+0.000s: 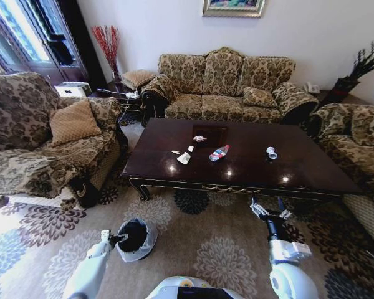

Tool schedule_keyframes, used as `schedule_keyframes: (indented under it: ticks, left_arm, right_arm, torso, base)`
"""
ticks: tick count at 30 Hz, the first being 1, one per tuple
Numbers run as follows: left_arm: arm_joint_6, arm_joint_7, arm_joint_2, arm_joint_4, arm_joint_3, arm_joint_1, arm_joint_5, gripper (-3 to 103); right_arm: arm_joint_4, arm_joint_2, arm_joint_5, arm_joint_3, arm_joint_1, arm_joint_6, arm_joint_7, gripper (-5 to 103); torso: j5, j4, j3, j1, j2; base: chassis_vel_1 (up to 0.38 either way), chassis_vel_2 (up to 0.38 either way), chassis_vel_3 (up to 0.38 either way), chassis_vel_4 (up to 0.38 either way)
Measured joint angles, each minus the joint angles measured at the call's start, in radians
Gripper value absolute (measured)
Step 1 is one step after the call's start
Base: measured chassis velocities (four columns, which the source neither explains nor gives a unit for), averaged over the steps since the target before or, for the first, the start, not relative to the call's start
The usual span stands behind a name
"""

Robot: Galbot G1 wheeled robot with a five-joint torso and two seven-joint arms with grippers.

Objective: Move to the front of the table and place the trash on the table into the trash bin.

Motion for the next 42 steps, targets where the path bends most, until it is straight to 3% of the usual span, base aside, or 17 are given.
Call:
schedule_keyframes:
  ticks: [3,6,8,10,14,15,17,25,27,31,37,42]
  left_arm:
    - [-0.026,-0.006,-0.008,0.035,-0.005,-0.014,0.033,97]
    - [-0.091,-0.016,-0.018,0.150,-0.029,-0.059,0.144,89]
    - [-0.091,-0.015,-0.020,0.165,-0.035,-0.066,0.152,89]
    - [-0.090,-0.011,-0.023,0.175,-0.043,-0.071,0.147,78]
    - [-0.090,-0.011,-0.023,0.175,-0.043,-0.071,0.147,78]
    - [-0.083,-0.001,-0.025,0.174,-0.046,-0.073,0.126,57]
    - [-0.079,0.000,-0.025,0.174,-0.047,-0.074,0.119,57]
    - [-0.052,0.009,-0.034,0.183,-0.067,-0.078,0.064,19]
    - [-0.051,0.010,-0.035,0.183,-0.069,-0.076,0.056,19]
    - [-0.050,0.010,-0.041,0.179,-0.073,-0.071,0.037,3]
    - [-0.037,0.011,-0.048,0.162,-0.075,-0.063,0.004,0]
    - [0.013,-0.006,-0.055,0.104,-0.076,-0.027,-0.061,0]
  right_arm:
    - [-0.007,-0.003,0.004,0.002,0.002,0.000,0.000,100]
    - [-0.007,-0.005,0.009,0.002,0.004,-0.002,0.000,100]
    - [-0.007,-0.005,0.010,0.002,0.005,-0.002,0.000,100]
    - [-0.007,-0.006,0.014,0.003,0.006,-0.003,0.000,100]
    - [-0.007,-0.006,0.014,0.003,0.006,-0.003,0.000,100]
    - [-0.010,-0.011,0.016,0.006,0.004,-0.003,0.000,100]
    - [-0.011,-0.011,0.016,0.006,0.004,-0.003,0.000,100]
    - [-0.011,-0.015,0.019,0.007,-0.002,-0.002,0.000,100]
    - [-0.012,-0.015,0.019,0.007,-0.004,-0.002,0.000,100]
    - [-0.014,-0.014,0.019,0.009,-0.008,0.002,0.000,100]
    - [-0.016,-0.010,0.020,0.010,-0.015,0.008,0.000,100]
    - [-0.020,-0.011,0.025,0.012,-0.013,0.009,0.000,100]
  torso:
    - [0.0000,0.0000,0.000,0.000,0.000]
    - [-0.0003,0.0000,0.000,0.000,0.000]
    - [-0.0003,-0.0001,0.000,0.000,0.000]
    - [0.0000,0.0000,0.000,0.000,0.000]
    - [0.0000,0.0000,0.000,0.000,0.000]
    - [0.0000,-0.0001,0.000,0.000,0.000]
    - [0.0000,0.0000,0.000,0.000,0.000]
    - [0.0008,0.0001,0.000,0.000,0.000]
    - [0.0011,0.0002,0.000,0.000,0.000]
    - [0.0009,0.0002,0.000,0.000,0.000]
    - [0.0007,0.0000,0.000,0.000,0.000]
    - [-0.0012,-0.0004,0.000,0.000,0.000]
  base:
    - [0.000,0.000,0.000,0.000]
    - [0.000,0.000,0.000,0.000]
    - [0.000,0.000,0.000,0.000]
    - [0.000,0.000,0.000,0.000]
    - [0.000,0.000,0.000,0.000]
    - [0.000,0.000,0.000,0.000]
    - [0.000,0.000,0.000,0.000]
    - [0.000,0.000,0.000,0.000]
    - [0.000,0.000,0.000,0.000]
    - [0.000,0.000,0.000,0.000]
    - [0.000,0.000,0.000,0.000]
    - [0.000,0.000,0.000,0.000]
